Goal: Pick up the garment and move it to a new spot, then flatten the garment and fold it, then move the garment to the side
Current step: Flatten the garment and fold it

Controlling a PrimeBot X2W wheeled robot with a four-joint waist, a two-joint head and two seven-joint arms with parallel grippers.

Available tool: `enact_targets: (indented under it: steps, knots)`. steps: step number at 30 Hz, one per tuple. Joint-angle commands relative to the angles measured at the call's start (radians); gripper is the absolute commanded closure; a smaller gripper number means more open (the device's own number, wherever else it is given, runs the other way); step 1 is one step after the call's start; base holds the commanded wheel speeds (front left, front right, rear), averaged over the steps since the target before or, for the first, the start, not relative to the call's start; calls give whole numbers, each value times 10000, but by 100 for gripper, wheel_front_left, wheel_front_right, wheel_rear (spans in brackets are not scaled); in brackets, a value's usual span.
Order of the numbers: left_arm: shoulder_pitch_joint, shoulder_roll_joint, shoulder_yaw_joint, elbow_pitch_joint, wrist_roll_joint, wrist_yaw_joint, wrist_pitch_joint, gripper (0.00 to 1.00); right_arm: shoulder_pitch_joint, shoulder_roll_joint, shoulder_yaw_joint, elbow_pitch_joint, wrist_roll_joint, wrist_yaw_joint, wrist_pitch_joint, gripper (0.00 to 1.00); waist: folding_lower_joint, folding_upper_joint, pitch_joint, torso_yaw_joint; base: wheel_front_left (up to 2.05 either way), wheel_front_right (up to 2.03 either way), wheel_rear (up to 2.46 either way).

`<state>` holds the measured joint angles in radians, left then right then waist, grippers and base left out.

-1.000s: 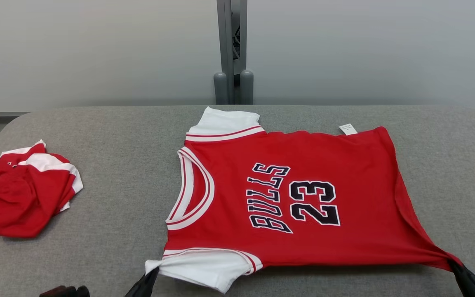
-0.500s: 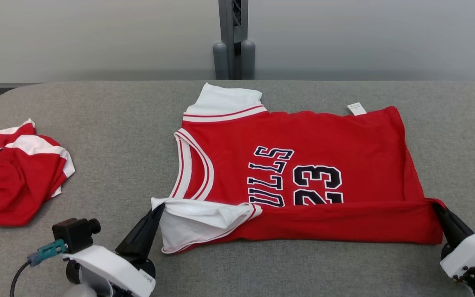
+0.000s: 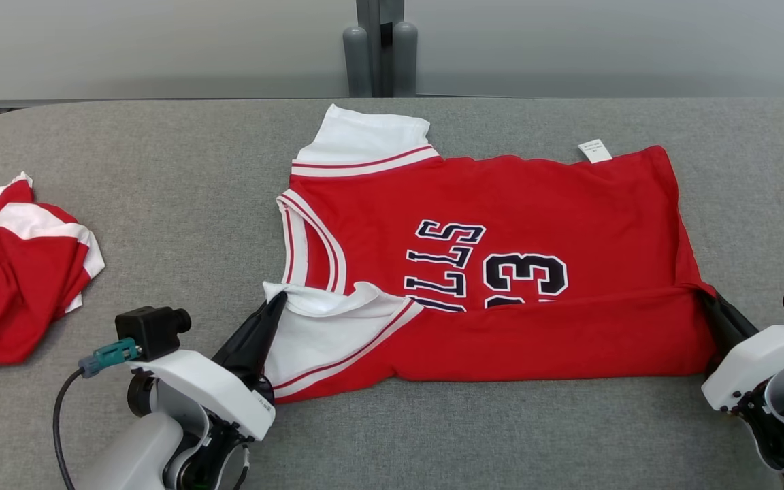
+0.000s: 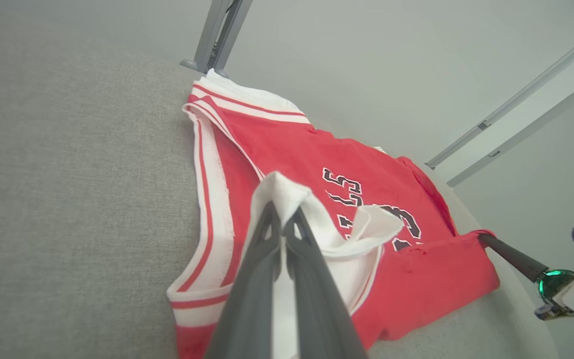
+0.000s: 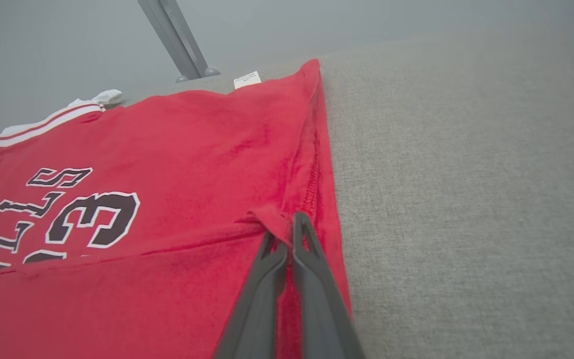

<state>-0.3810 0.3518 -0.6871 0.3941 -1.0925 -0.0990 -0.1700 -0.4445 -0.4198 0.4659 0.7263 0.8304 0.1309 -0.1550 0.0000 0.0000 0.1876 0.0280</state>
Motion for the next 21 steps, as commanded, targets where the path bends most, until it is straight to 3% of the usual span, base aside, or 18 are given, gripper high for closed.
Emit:
enact_targets:
  steps: [1,3,4,5,6,13,21]
  knots:
    - [-178,-42,-13,160,63,-67,-89,100,-98,18,48,145,-13,-3,-119,86,0,0,0,-13,0,0,0]
    - [-277,-82,-89,461,163,-112,-162,96,-161,183,85,319,221,-3,-185,61,0,0,-26,-53,0,0,0]
    - [-310,-130,-61,610,152,-121,-234,56,-201,236,100,389,304,-3,-261,47,0,0,-47,-71,0,0,0]
    - [-328,-223,18,738,58,-137,-312,0,-225,267,133,444,353,-3,-311,9,0,0,-69,-86,0,0,0]
    - [-354,-314,123,844,-42,-150,-398,0,-229,286,144,493,398,-3,-418,0,0,0,-92,-97,0,0,0]
    - [226,-551,809,908,-712,17,-688,0,84,403,-34,387,309,-3,-1064,0,0,0,-211,-193,0,0,0]
    - [1808,-594,886,-64,-1378,1031,-371,0,1238,758,-1329,-619,-165,-3,-1118,0,0,0,-483,-260,0,0,0]
